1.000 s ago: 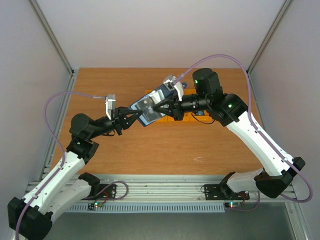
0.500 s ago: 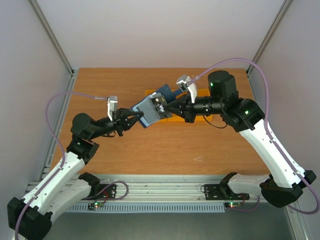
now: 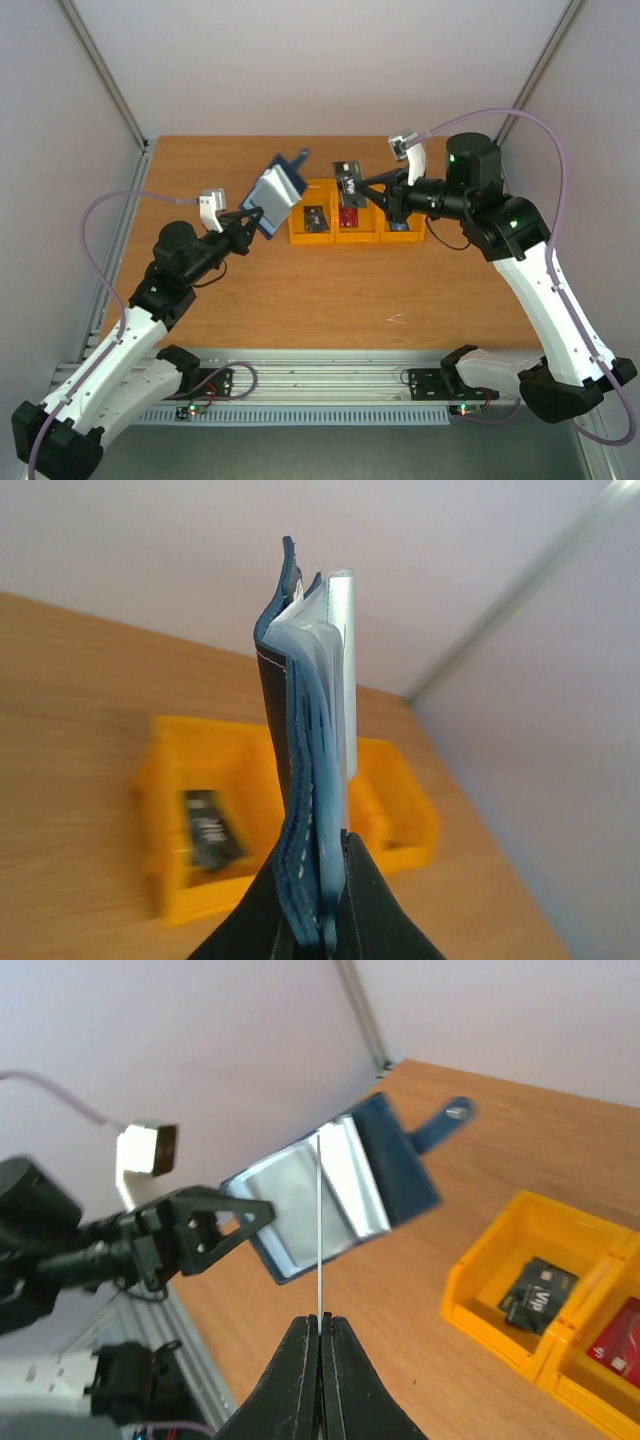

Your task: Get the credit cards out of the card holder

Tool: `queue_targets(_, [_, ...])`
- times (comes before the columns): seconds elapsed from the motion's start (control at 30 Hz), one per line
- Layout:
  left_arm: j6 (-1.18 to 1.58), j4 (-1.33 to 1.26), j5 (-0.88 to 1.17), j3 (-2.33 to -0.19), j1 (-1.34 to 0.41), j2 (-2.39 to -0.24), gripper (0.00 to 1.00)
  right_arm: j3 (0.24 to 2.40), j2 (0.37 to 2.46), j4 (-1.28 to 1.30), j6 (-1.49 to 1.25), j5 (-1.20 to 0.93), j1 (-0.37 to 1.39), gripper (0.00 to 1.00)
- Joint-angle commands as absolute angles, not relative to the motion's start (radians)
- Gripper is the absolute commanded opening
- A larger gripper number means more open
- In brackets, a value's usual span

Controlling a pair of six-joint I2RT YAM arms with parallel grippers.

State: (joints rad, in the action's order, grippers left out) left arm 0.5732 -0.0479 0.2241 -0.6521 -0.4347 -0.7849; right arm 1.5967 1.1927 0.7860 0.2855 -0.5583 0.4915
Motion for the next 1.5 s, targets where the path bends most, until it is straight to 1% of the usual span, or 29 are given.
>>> queue_targets(0.0, [0.448,0.098,-0.130,-0.704,-0.428,-0.745,0.00,1.632,1.304,0.764,0.127,-0.414,0.480,0.01])
queue_targets(0.2, [0.489,0.141,-0.136,-0.686,-0.423,-0.725,0.00,1.660,1.551,0.638,-0.082,-0.421,0.480,0.01])
queue_targets(0.3, [0.521,0.178,-0.153,-0.676,-0.418,-0.716,0.00,1.676,1.680,0.589,-0.139,-0.400,0.480,0.01])
queue_targets(0.53, [0.558,0.174,-0.143,-0.652,-0.407,-0.705,0.00,1.749,1.939,0.599,-0.144,-0.405,0.480,0.01])
queue_targets(0.67, [0.558,0.161,-0.132,-0.642,-0.398,-0.709,0.00,1.861,2.087,0.693,-0.111,-0.475,0.485,0.01])
queue_targets(0.73, [0.564,0.157,-0.128,-0.636,-0.394,-0.713,0.00,1.897,2.130,0.737,-0.095,-0.441,0.492,0.01])
queue_targets(0.83, [0.571,0.155,-0.119,-0.632,-0.392,-0.717,0.00,1.903,2.168,0.738,-0.104,-0.399,0.493,0.01])
queue_targets(1.03, [0.575,0.152,-0.106,-0.623,-0.390,-0.719,0.00,1.952,2.254,0.750,-0.114,-0.406,0.494,0.01])
queue_targets(1.13, [0.577,0.147,-0.102,-0.623,-0.390,-0.717,0.00,2.004,2.297,0.789,-0.103,-0.428,0.496,0.01])
queue_targets(1.2, [0.575,0.144,-0.102,-0.621,-0.389,-0.716,0.00,2.024,2.309,0.817,-0.093,-0.406,0.499,0.01])
queue_targets(1.23, [0.573,0.144,-0.103,-0.622,-0.388,-0.716,0.00,2.026,2.307,0.823,-0.090,-0.392,0.500,0.02])
queue_targets(1.27, [0.573,0.144,-0.101,-0.622,-0.388,-0.714,0.00,2.026,2.301,0.825,-0.088,-0.382,0.500,0.05])
queue_targets(1.3, [0.572,0.142,-0.101,-0.620,-0.388,-0.714,0.00,2.028,2.296,0.826,-0.086,-0.373,0.500,0.10])
queue_targets(1.4, [0.573,0.138,-0.099,-0.620,-0.385,-0.715,0.00,2.036,2.275,0.845,-0.071,-0.338,0.501,0.17])
queue_targets(1.47, [0.571,0.133,-0.096,-0.624,-0.385,-0.716,0.00,2.042,2.252,0.865,-0.063,-0.292,0.503,0.28])
